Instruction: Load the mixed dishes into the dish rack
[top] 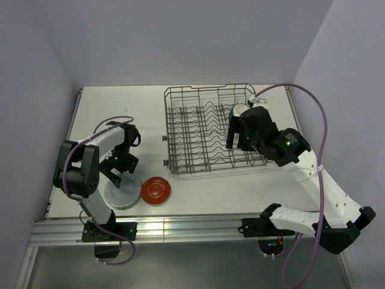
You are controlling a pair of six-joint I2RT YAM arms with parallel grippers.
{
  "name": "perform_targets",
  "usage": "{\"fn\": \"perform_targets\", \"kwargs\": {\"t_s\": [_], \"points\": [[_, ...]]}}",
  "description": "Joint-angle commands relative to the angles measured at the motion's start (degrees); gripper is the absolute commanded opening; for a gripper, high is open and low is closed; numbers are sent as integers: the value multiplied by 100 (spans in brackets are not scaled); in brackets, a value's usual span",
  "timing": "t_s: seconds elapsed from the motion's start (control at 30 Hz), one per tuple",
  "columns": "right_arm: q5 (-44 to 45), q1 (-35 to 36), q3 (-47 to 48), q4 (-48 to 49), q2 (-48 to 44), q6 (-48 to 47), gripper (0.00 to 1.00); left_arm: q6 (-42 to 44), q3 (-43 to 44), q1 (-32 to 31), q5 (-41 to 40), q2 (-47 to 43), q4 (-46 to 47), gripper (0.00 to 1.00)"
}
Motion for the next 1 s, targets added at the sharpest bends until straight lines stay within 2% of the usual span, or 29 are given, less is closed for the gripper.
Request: {"fn": "perform_targets", "kwargs": {"t_s": [0.0,0.1,0.23,0.3,0.4,0.43,0.47,0.6,0.7,0.77,0.83,0.97], "points": [[105,25,9,99,-107,4,96,-16,-168,29,-10,110,-67,96],[114,25,53,90,-124,4,96,-52,-308,29,-10,233,-66,94],[114,25,35,125,-124,13,96,-43,-441,29,87,356,-31,86],[106,25,35,134,-107,30,96,-34,-406,29,104,427,-66,74],[97,25,0,187,-133,30,96,-78,-248,29,-18,541,-172,43],[97,25,-8,187,-133,22,96,-96,-186,29,-27,576,-189,28],[114,25,-8,187,-142,21,96,-104,-151,29,-27,620,-233,22],[176,25,27,143,-142,-22,96,-52,34,29,34,805,-312,17],[194,25,0,117,-133,-49,96,-96,209,29,-18,586,-461,11],[150,25,-70,178,-168,-84,96,-139,420,29,-54,410,-611,0],[-8,25,-175,327,-229,-119,96,-201,752,29,-36,111,-909,0],[-289,25,-325,573,-282,-215,95,-131,1193,29,104,-565,-928,0]]}}
